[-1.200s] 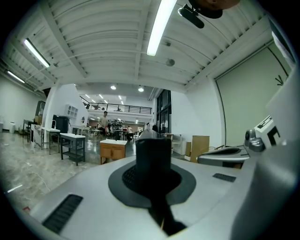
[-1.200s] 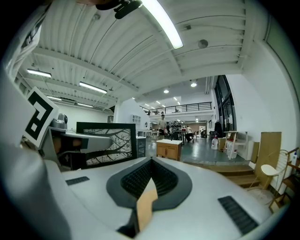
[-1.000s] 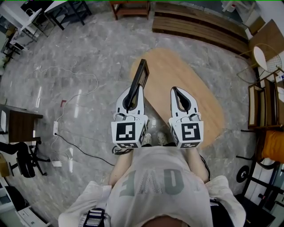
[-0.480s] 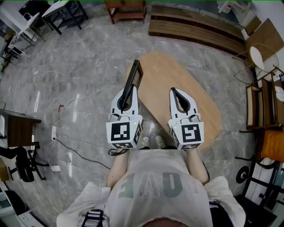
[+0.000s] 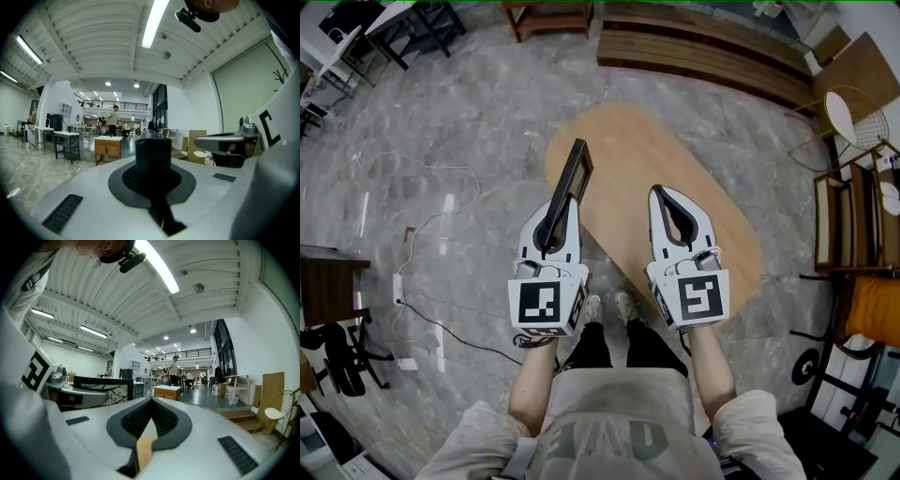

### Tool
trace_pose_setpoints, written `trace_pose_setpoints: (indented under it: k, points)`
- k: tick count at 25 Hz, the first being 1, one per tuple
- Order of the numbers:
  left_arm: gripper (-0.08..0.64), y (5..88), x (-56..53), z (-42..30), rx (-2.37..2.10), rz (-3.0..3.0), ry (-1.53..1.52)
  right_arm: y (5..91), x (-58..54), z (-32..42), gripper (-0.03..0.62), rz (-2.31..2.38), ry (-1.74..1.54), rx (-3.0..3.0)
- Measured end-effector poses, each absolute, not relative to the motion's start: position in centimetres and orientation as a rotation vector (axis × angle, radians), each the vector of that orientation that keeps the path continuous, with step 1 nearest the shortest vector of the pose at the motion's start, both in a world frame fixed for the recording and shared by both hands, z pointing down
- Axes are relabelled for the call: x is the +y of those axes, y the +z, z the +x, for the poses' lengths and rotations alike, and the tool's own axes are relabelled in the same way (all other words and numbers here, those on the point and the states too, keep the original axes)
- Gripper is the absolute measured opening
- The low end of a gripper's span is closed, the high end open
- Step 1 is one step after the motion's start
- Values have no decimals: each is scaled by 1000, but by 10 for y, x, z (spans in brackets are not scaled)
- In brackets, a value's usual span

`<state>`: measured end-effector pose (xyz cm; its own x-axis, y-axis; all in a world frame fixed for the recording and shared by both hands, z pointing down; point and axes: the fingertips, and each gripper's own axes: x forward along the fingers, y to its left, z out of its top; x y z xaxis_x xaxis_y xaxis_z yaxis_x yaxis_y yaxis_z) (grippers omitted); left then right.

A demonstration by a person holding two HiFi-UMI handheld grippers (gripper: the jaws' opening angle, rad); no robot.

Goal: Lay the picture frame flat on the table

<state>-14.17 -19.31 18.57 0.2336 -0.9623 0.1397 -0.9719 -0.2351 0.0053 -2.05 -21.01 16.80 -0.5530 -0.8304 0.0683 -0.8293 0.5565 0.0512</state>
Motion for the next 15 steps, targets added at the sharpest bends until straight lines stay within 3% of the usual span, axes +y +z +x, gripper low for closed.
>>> trace_pose_setpoints:
  k: [15]
  points:
    - [18,362,-196,-119,-1610,2375,235,350,-220,-15,6,1477,134,-2525]
